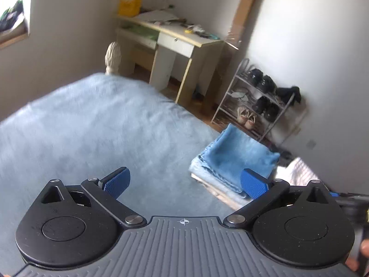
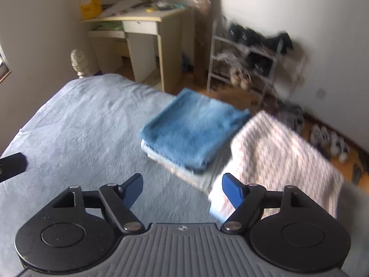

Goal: Fold clothes

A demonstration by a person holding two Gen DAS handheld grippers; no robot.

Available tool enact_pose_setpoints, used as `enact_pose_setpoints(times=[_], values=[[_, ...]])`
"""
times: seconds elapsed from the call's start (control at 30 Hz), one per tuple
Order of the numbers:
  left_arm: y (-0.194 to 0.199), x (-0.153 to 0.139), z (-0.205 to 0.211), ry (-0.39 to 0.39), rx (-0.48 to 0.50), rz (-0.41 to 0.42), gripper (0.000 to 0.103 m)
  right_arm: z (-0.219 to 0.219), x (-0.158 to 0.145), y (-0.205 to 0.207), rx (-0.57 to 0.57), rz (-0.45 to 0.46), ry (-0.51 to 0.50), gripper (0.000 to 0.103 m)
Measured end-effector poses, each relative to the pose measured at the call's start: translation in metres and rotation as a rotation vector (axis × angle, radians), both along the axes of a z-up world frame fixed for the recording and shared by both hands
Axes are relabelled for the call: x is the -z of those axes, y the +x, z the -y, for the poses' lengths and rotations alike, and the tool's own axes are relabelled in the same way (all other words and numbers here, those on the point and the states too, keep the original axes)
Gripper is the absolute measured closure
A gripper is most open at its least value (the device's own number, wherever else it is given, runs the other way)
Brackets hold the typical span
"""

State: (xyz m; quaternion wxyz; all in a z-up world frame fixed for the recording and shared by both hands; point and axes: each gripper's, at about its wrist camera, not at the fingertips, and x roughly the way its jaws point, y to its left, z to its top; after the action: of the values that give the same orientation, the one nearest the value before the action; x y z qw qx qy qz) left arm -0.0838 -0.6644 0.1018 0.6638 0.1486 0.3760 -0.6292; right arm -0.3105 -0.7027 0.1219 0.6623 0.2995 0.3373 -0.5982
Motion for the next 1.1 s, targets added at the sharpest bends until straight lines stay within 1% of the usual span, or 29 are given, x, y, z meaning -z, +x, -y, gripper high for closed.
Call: enact_pose_setpoints(times=[0.07, 0.13, 0.2, 0.3, 0.43, 0.53, 0.63, 0.8, 0.9, 1.1], values=[[-0.006, 0.009, 0.001, 0.002, -0.029, 0.008, 0.000, 0.005, 0.007, 0.001, -0.043, -0.015, -0.039, 0.019], [-0.012, 0.018, -0.002, 0.002, -0.047, 0.026, 0.000, 0.007, 0.016, 0.000, -0.067, 0.003, -0.048, 0.011], [-0.018, 0.028, -0.008, 0.006, -0.054, 0.026, 0.000, 0.009, 0.027, -0.001, -0.078, 0.028, -0.045, 0.010], [-0.025, 0.043, -0.021, 0.024, -0.056, 0.037, 0.000, 0.005, 0.043, -0.005, -0.047, 0.049, -0.055, 0.010], [-0.036, 0.051, -0.046, 0.038, -0.018, 0.111, 0.000, -0.017, 0.055, -0.009, -0.001, 0.066, -0.070, 0.010], [-0.040, 0.049, -0.069, 0.031, -0.004, 0.167, 0.000, -0.045, 0.058, -0.010, 0.040, 0.075, -0.079, 0.009], [-0.042, 0.044, -0.096, 0.011, 0.009, 0.200, 0.000, -0.076, 0.057, -0.007, 0.090, 0.040, -0.094, 0.007], [-0.046, 0.038, -0.135, 0.022, 0.025, 0.177, 0.000, -0.124, 0.051, -0.006, 0.140, -0.002, -0.119, 0.003], [-0.056, 0.036, -0.155, 0.024, 0.034, 0.157, 0.000, -0.149, 0.047, -0.009, 0.155, -0.046, -0.137, 0.000], [-0.078, 0.037, -0.183, 0.037, 0.051, 0.141, 0.000, -0.183, 0.038, -0.030, 0.199, -0.090, -0.149, 0.000]])
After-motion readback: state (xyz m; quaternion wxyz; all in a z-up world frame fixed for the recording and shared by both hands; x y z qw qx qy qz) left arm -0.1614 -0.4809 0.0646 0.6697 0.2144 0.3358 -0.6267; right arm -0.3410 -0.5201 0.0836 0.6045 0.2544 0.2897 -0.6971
